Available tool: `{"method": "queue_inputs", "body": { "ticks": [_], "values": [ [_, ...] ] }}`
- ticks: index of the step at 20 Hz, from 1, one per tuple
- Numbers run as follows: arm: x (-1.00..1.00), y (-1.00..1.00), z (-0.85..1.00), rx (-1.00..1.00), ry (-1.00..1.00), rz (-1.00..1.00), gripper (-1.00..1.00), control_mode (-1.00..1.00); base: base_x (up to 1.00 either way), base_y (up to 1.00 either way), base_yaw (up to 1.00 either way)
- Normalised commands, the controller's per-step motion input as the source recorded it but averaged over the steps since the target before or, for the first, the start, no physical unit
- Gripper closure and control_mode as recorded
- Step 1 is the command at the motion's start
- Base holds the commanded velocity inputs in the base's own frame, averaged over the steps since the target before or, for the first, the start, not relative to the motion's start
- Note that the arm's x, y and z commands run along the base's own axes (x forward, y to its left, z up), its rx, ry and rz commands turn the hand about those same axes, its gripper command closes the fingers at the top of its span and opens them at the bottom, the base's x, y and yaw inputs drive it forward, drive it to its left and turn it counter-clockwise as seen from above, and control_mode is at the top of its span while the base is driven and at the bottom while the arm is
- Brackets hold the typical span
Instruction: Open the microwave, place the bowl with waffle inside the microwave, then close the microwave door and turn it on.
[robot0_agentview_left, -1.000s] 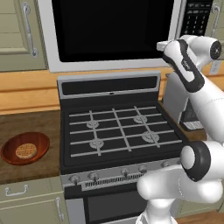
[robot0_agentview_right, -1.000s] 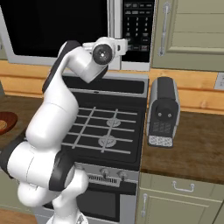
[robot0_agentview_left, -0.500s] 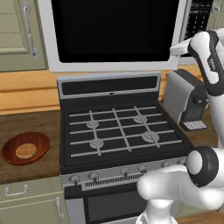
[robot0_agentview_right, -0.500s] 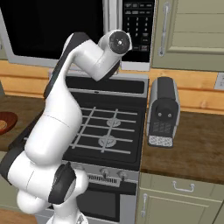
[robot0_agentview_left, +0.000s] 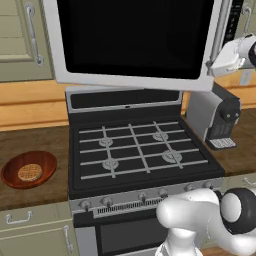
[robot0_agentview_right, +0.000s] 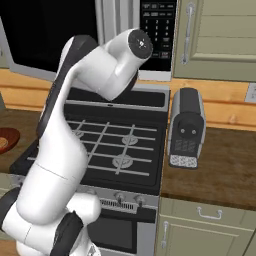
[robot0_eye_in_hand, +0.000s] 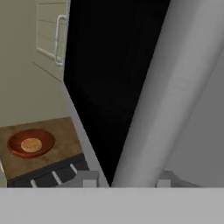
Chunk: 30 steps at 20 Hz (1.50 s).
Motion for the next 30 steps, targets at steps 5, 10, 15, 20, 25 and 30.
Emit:
{"method": "queue_inputs", "body": {
  "ticks": [5,10,15,20,25,30],
  "values": [
    [-1.00,1.00,0.00,-0.20,0.00,0.16,1.00,-1.00,0.00,0.00,0.00],
    [-1.00,1.00,0.00,-0.19,-0.03,0.11,1.00,-1.00,0.00,0.00,0.00],
    [-1.00,1.00,-0.17,-0.20,-0.11,0.09,1.00,-1.00,0.00,0.00,0.00],
    [-1.00,0.56,-0.06,-0.09,-0.22,0.06,1.00,-1.00,0.00,0.00,0.00],
    [-1.00,-0.62,0.00,0.02,-0.35,0.02,1.00,-1.00,0.00,0.00,0.00],
    [-0.94,-0.80,0.02,0.03,-0.27,0.02,1.00,-1.00,0.00,0.00,0.00]
  ]
}}
